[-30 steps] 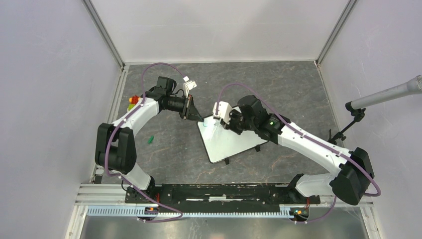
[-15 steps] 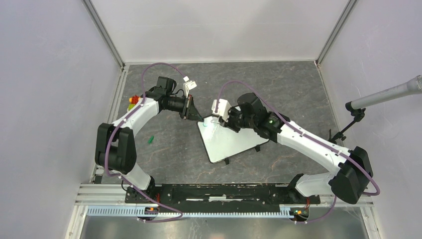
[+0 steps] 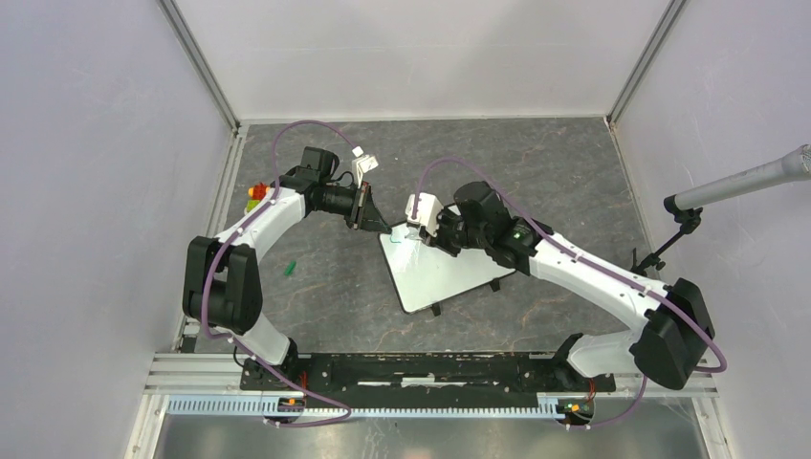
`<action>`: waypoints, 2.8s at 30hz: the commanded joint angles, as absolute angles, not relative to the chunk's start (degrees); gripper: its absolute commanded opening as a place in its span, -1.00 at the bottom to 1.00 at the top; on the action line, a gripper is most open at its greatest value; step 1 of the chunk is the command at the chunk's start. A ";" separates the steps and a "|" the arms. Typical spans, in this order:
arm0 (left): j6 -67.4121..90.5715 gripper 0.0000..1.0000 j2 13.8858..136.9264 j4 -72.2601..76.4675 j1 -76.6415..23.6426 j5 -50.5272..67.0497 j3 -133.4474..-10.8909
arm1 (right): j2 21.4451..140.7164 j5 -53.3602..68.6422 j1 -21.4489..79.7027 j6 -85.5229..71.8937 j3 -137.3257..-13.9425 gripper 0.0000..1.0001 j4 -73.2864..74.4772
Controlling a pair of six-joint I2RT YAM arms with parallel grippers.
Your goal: Write a sentence on the whiteboard
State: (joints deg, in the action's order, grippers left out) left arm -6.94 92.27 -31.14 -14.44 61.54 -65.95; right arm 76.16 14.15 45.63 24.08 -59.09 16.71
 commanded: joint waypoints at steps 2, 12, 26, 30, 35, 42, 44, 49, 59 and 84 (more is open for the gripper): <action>-9.32 -0.95 92.83 -30.15 -14.59 60.56 -67.24 | 74.70 13.53 45.44 23.80 -56.42 -1.00 15.86; -9.41 -0.95 92.89 -30.15 -14.59 60.58 -67.15 | 72.58 14.52 45.52 23.69 -53.10 -1.00 16.62; -9.54 -0.95 92.78 -30.10 -14.56 60.56 -66.80 | 70.20 11.45 45.40 24.44 -56.12 -1.00 17.65; -9.50 -0.95 92.81 -30.19 -14.57 60.73 -66.86 | 69.92 11.01 45.38 24.35 -56.73 -1.00 17.82; -9.53 -0.95 92.68 -30.17 -14.59 60.82 -66.88 | 70.79 11.20 45.41 24.26 -57.20 -1.00 17.07; -9.59 -0.95 92.71 -30.15 -14.59 60.82 -66.80 | 72.33 10.69 45.40 24.73 -57.52 -1.00 16.99; -9.59 -0.95 92.70 -30.15 -14.59 60.82 -66.80 | 72.40 9.92 45.36 25.17 -57.27 -1.00 17.22; -9.67 -0.95 92.88 -30.15 -14.59 60.91 -66.88 | 71.79 8.56 45.00 26.32 -56.21 -1.00 17.86; -9.61 -0.95 92.80 -30.15 -14.59 60.73 -66.89 | 71.24 7.29 42.72 27.33 -56.34 -1.00 20.22; -9.69 -0.95 93.16 -30.15 -14.58 60.82 -66.97 | 74.67 10.38 42.63 25.84 -60.50 -1.00 18.98</action>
